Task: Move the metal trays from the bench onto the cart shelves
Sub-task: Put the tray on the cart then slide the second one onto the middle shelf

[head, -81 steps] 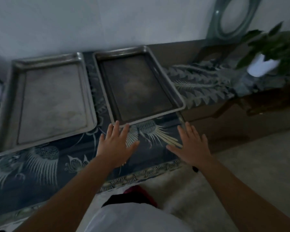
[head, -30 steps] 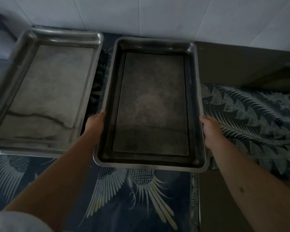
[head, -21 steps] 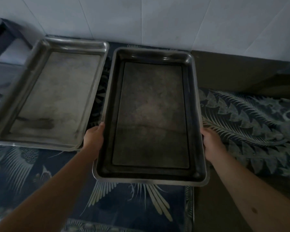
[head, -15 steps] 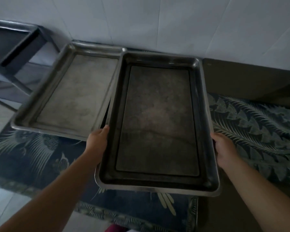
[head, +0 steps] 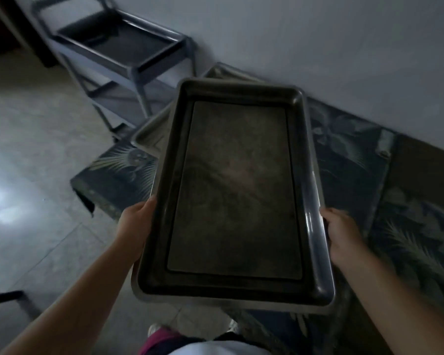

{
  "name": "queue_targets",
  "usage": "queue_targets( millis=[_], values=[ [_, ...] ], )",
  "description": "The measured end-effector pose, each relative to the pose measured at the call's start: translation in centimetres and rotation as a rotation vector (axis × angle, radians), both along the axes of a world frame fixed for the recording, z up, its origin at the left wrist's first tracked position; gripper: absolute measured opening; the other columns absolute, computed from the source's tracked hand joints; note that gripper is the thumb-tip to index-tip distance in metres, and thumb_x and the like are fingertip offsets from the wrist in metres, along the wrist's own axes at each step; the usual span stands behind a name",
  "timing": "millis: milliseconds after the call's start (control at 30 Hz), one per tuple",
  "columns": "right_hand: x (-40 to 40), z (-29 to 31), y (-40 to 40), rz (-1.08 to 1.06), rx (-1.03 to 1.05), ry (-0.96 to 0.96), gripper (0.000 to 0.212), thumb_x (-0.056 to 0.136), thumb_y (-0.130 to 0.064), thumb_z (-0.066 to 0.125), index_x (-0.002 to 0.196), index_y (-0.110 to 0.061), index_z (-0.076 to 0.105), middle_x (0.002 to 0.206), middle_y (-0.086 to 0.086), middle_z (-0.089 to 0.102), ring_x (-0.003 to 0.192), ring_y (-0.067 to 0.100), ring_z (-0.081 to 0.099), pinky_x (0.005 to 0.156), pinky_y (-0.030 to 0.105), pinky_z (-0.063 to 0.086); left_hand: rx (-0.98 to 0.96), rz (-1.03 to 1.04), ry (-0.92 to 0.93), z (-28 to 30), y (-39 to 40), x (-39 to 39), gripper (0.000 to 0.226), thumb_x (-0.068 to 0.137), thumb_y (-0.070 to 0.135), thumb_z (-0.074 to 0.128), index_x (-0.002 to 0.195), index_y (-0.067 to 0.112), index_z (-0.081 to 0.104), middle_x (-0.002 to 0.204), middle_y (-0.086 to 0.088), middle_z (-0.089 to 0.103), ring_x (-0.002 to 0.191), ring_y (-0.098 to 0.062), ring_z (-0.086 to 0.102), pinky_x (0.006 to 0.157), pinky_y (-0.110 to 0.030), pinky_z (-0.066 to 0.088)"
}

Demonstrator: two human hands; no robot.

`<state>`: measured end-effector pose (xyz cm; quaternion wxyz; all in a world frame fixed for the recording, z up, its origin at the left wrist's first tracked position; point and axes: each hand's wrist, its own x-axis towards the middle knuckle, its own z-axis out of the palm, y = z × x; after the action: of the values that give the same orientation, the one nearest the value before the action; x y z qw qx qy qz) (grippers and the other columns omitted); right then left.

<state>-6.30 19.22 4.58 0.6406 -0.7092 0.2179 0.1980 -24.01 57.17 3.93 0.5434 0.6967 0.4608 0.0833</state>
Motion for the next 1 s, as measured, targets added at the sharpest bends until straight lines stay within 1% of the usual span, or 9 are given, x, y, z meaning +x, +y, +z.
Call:
queue_targets(
  millis=[133,267,400,467,533,633,767,900,1000],
  values=[
    [-1.6,0.9,8.8,0.185,-0.044,0.001,0.016,0.09,-0.025,0.061,0.089,-0.013,0.072,0.081,0.014,0.072,0.073,0.031,0.07,0.069,0.042,0.055,-0.029,0.156,-0.063,0.4,5.0,-7.2,0.04,0.091,0.051,0.062,0.071,0.022,0.08,0.066,-0.006,0.075,0.064,-0.021,0.07,0.064,-0.035,0.056],
    [-4.2,1.2,19.2,0.349,-0.075,-0.037,0.013,0.087,-0.021,0.063,0.083,-0.012,0.072,0.071,0.008,0.07,0.062,0.024,0.068,0.058,0.035,0.051,-0.061,0.322,-0.065,1.2,10.2,-15.8,0.041,0.096,0.048,0.059,0.076,0.019,0.08,0.071,-0.005,0.077,0.072,-0.024,0.073,0.07,-0.039,0.057],
    [-8.8,0.9,29.6,0.528,-0.077,-0.034,0.017,0.088,-0.024,0.063,0.079,-0.013,0.072,0.071,0.008,0.069,0.064,0.024,0.066,0.058,0.033,0.048,-0.069,0.484,-0.092,1.8,15.4,-24.5,0.04,0.1,0.042,0.057,0.102,0.008,0.078,0.093,-0.016,0.077,0.091,-0.035,0.072,0.088,-0.053,0.057],
    [-11.1,0.6,34.0,0.597,-0.064,-0.02,0.021,0.088,-0.027,0.064,0.073,-0.015,0.071,0.068,0.007,0.069,0.06,0.022,0.067,0.057,0.033,0.05,-0.06,0.555,-0.093,1.8,17.5,-28.1,0.04,0.1,0.04,0.057,0.101,0.006,0.078,0.087,-0.014,0.078,0.083,-0.03,0.074,0.081,-0.047,0.059],
    [-13.2,0.2,38.1,0.645,-0.062,-0.021,0.02,0.09,-0.028,0.063,0.077,-0.017,0.073,0.074,0.008,0.073,0.068,0.024,0.07,0.061,0.036,0.053,-0.061,0.631,-0.1,1.7,19.2,-31.5,0.037,0.099,0.039,0.059,0.092,0.009,0.079,0.075,-0.007,0.078,0.071,-0.022,0.074,0.068,-0.037,0.058],
    [-16.3,-0.4,44.1,0.731,-0.05,-0.031,0.018,0.093,-0.026,0.062,0.083,-0.013,0.071,0.076,0.01,0.073,0.068,0.025,0.07,0.059,0.034,0.053,-0.079,0.743,-0.114,1.5,21.3,-36.3,0.04,0.098,0.04,0.061,0.08,0.01,0.08,0.077,-0.012,0.077,0.074,-0.028,0.074,0.071,-0.04,0.059],
    [-18.5,-1.5,50.6,0.825,-0.041,-0.02,0.018,0.094,-0.024,0.062,0.085,-0.01,0.07,0.077,0.013,0.071,0.066,0.026,0.07,0.056,0.035,0.054,-0.098,0.827,-0.122,0.7,23.3,-40.1,0.041,0.099,0.039,0.059,0.073,0.016,0.08,0.074,-0.009,0.077,0.065,-0.021,0.073,0.063,-0.034,0.055],
    [-18.8,-2.8,56.9,0.898,-0.053,0.0,0.021,0.093,-0.024,0.064,0.079,-0.01,0.071,0.075,0.014,0.071,0.066,0.027,0.07,0.059,0.037,0.055,-0.112,0.893,-0.113,-0.2,26.7,-41.2,0.043,0.1,0.037,0.057,0.075,0.008,0.078,0.075,-0.013,0.076,0.073,-0.027,0.072,0.066,-0.035,0.056],
    [-18.1,-3.9,61.9,0.942,-0.056,0.031,0.021,0.094,-0.026,0.063,0.085,-0.01,0.072,0.083,0.016,0.073,0.077,0.033,0.072,0.066,0.044,0.058,-0.139,0.903,-0.112,-0.7,30.6,-40.9,0.046,0.1,0.039,0.056,0.087,-0.001,0.075,0.085,-0.025,0.073,0.08,-0.034,0.071,0.076,-0.049,0.058]
  ],
)
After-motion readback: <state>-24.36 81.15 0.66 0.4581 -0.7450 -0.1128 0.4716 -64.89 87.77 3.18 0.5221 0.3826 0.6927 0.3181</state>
